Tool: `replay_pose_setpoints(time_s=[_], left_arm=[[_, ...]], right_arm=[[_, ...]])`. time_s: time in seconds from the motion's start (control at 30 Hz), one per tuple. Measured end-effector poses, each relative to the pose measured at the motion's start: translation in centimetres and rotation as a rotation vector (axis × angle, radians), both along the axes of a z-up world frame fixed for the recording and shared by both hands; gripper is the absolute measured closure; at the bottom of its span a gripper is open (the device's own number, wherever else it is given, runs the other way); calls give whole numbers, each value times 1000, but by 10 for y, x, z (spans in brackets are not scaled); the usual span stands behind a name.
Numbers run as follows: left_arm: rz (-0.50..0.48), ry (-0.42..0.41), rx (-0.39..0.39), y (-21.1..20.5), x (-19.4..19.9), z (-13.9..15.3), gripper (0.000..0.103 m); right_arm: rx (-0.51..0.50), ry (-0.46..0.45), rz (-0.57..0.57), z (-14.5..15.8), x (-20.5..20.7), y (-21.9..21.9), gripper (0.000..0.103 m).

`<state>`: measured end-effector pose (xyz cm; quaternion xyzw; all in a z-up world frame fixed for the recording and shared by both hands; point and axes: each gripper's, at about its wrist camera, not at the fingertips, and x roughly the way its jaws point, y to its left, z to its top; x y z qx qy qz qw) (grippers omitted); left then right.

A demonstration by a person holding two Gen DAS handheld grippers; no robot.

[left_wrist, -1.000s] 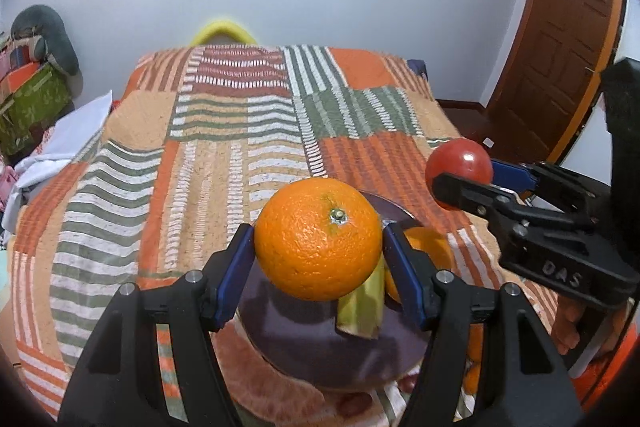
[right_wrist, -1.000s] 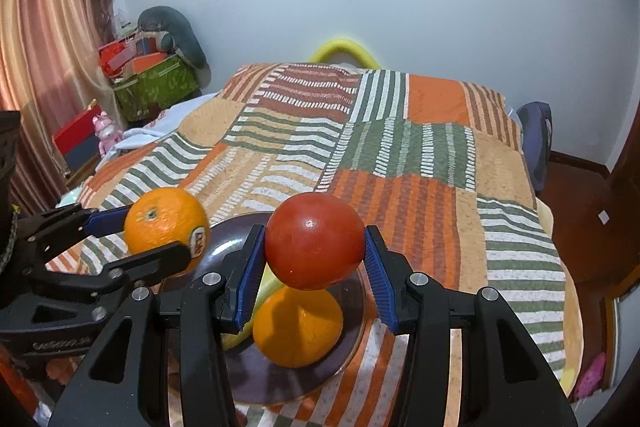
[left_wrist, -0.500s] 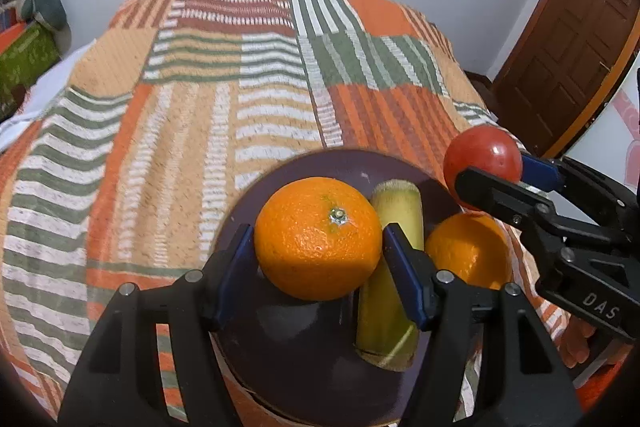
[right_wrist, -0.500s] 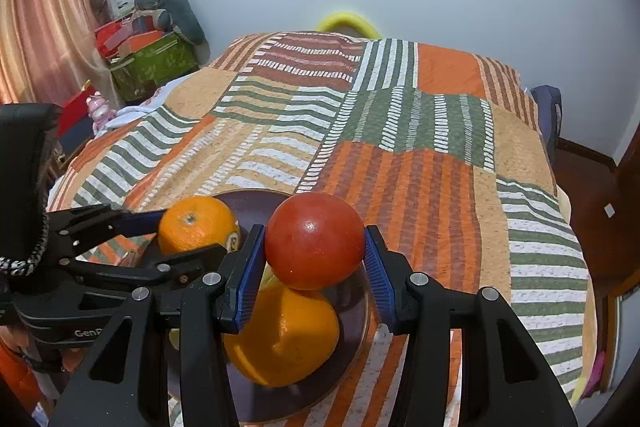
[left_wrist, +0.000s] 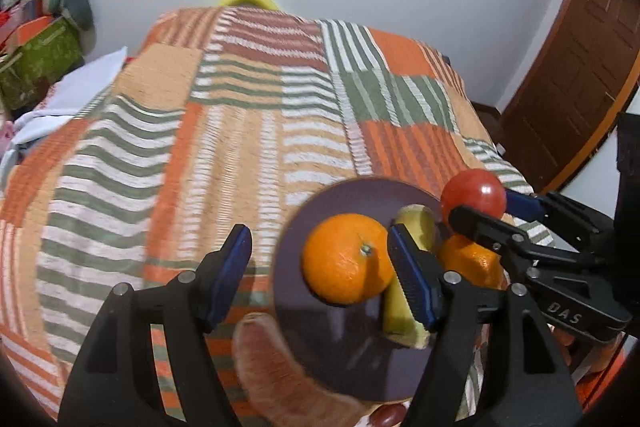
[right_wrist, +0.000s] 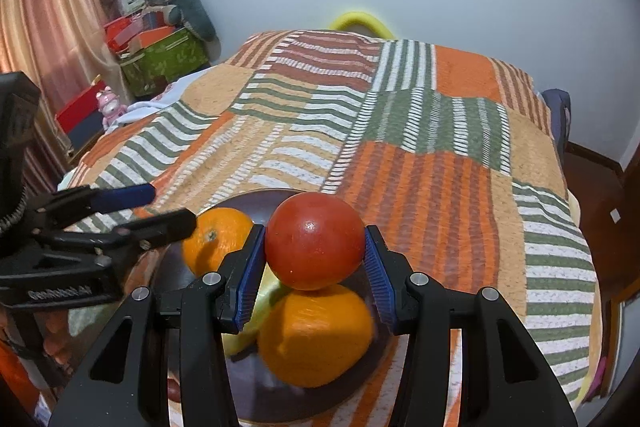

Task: Organize fruits
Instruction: 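Set the mandarin and tomato on the plate and open both tools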

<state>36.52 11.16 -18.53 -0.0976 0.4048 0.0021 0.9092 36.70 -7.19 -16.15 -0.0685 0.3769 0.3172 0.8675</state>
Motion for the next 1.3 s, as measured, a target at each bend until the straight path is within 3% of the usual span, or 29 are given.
replay_pose_setpoints(time_s=[0.23,0.47,0.6,0.77,0.97,1.3], left_arm=[[36,-41,57,15,-12,7,33],[28,-57,49,19,-17,3,33],[27,-57,51,18,-16,0,33],[31,-53,49,16,-19,1,33],[27,-76,71,9,-37,17,33],[19,-149,107,-11,-100,63,33]], right_arm=[[-30,19,31,-7,7,26,57],[-51,46,28,-14,13,35,57],[-56,21,35,-10,11,37,46],[-48,5,37,-4,7,33,46],[-29,-24,19,12,-12,21,46],[19,-67,-16,51,-70,-12,46]])
